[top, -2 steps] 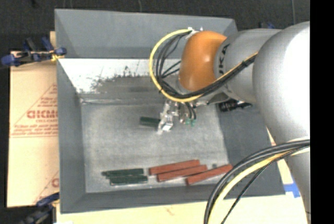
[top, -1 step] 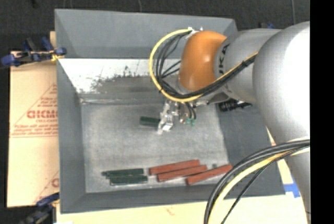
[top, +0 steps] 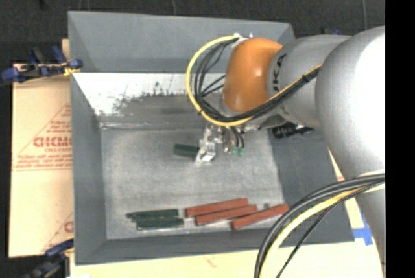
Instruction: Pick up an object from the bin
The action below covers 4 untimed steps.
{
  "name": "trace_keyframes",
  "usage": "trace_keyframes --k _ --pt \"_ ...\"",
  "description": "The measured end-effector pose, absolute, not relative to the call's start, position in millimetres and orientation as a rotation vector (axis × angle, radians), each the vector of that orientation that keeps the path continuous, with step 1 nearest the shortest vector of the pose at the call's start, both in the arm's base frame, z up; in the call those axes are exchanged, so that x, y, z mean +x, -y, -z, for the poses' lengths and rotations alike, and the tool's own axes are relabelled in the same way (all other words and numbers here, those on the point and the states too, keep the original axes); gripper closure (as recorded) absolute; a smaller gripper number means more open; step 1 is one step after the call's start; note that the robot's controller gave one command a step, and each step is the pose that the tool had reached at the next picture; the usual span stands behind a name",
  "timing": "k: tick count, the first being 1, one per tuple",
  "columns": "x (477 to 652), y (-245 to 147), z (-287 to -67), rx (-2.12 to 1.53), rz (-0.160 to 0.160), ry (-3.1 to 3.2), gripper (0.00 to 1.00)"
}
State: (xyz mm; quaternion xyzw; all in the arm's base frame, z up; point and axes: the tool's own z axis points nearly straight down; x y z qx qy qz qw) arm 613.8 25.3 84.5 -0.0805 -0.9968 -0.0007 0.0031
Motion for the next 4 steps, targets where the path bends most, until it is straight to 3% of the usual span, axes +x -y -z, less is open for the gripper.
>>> trace_keyframes --k 4 --pt "613.0 -24.6 -148.8 -0.246 0.002 3.13 1.0"
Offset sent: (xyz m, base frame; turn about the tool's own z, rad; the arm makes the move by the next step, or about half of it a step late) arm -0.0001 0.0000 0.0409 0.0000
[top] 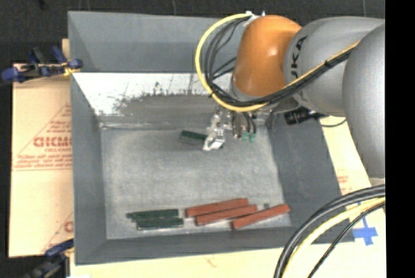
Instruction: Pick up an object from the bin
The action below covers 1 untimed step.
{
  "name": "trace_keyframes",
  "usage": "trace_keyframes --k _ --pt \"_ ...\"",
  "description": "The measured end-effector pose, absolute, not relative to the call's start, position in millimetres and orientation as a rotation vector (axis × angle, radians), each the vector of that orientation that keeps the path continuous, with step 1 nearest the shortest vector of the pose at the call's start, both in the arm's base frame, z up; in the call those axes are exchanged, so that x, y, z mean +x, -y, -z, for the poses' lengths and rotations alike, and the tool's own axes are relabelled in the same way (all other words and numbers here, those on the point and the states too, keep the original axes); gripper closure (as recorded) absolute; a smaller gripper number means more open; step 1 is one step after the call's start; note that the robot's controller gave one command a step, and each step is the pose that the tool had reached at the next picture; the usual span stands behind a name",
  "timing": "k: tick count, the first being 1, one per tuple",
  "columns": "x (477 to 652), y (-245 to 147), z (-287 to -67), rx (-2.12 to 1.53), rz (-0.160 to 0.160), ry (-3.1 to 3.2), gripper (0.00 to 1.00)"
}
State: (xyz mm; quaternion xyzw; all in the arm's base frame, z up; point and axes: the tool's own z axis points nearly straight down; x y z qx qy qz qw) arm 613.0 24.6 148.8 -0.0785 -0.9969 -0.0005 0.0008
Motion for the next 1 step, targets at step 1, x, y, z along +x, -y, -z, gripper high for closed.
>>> trace_keyframes --k 1 --pt "614.1 -24.6 -166.7 -0.246 0.002 3.134 1.0"
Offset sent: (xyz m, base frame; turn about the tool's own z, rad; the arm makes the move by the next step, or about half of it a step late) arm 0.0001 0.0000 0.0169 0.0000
